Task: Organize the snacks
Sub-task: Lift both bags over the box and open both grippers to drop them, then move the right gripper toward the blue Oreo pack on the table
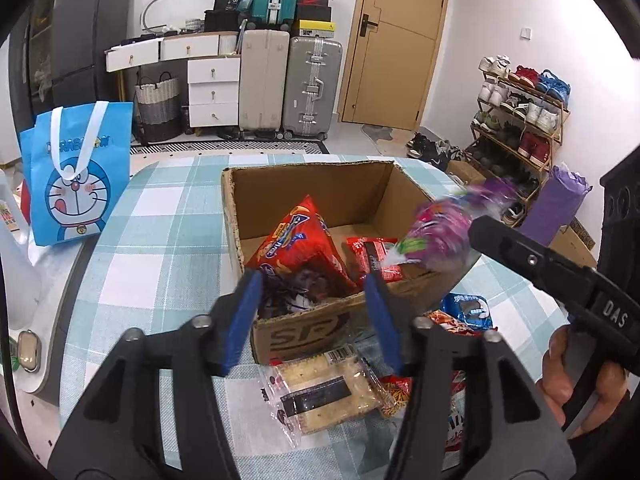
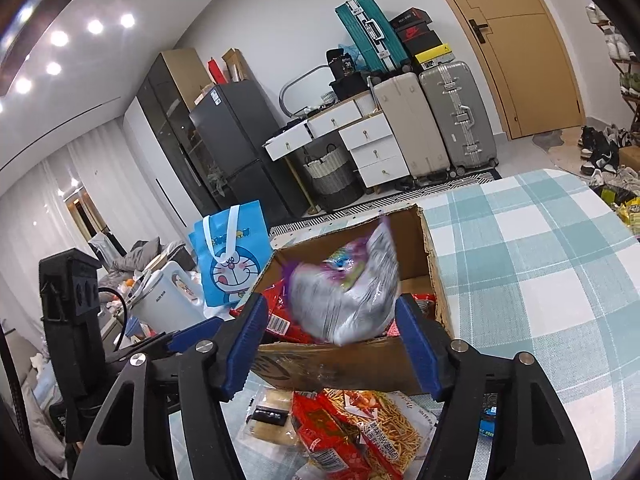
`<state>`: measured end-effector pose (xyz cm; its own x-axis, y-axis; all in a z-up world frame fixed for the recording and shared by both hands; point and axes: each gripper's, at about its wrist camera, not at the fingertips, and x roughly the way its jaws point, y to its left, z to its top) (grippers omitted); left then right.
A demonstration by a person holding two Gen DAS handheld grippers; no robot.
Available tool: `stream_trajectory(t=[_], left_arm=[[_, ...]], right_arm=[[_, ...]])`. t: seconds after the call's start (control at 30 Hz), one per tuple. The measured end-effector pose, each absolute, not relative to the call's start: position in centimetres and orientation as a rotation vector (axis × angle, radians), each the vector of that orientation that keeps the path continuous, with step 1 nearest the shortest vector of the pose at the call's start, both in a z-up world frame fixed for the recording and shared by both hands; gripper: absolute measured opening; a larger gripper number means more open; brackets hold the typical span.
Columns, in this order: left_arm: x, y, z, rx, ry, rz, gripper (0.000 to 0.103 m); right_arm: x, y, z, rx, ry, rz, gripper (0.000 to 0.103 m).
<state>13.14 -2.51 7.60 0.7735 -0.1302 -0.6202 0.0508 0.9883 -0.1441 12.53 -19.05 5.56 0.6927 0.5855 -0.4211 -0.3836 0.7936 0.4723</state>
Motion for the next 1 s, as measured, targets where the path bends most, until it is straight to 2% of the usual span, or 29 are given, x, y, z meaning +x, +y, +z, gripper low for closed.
stream_trajectory(t=[0.1,0.17,0.23,0.3,0.37,0.7,0.77,1.0], left_arm=[[12.8,-2.4,7.6,-0.12,0.68,-0.102,0.057],[12.3,-2.3,7.7,-0.118,0.675,-0.092,0.071],[12.2,-1.9,7.7,-0.118,0.666,-0.078,0.08],[11.9,-1.7,7.8,-0.126,0.665,-0.076,0.08],[11.8,-1.6,7.7,-0.132,0.675,-0.076,0.082],[10.4,-2.0,6.6,-0.113,0.697,-0.057,0.09],[10.1,-2.2,6.4,-0.108,0.699,-0.057,0.101],[9.2,-2.8,5.9,-0.091,0.696,-0.06,0.102]], right_arm=[[12.2,-19.4,5.6,0.366,0.586,0.555,0.07],[12.0,-19.7,5.5,0.362,0.582,0.553,0.076],[11.7,-20.0,5.5,0.358,0.581,0.548,0.085],[11.3,-20.6,5.3,0.358,0.58,0.54,0.097],[11.1,-21.2,5.2,0.362,0.587,0.523,0.102],[9.7,-23.5,3.7,0.341,0.623,0.494,0.102],[9.4,-23.8,3.4,0.331,0.622,0.498,0.102],[9.1,-23.8,3.4,0.284,0.653,0.5,0.102]])
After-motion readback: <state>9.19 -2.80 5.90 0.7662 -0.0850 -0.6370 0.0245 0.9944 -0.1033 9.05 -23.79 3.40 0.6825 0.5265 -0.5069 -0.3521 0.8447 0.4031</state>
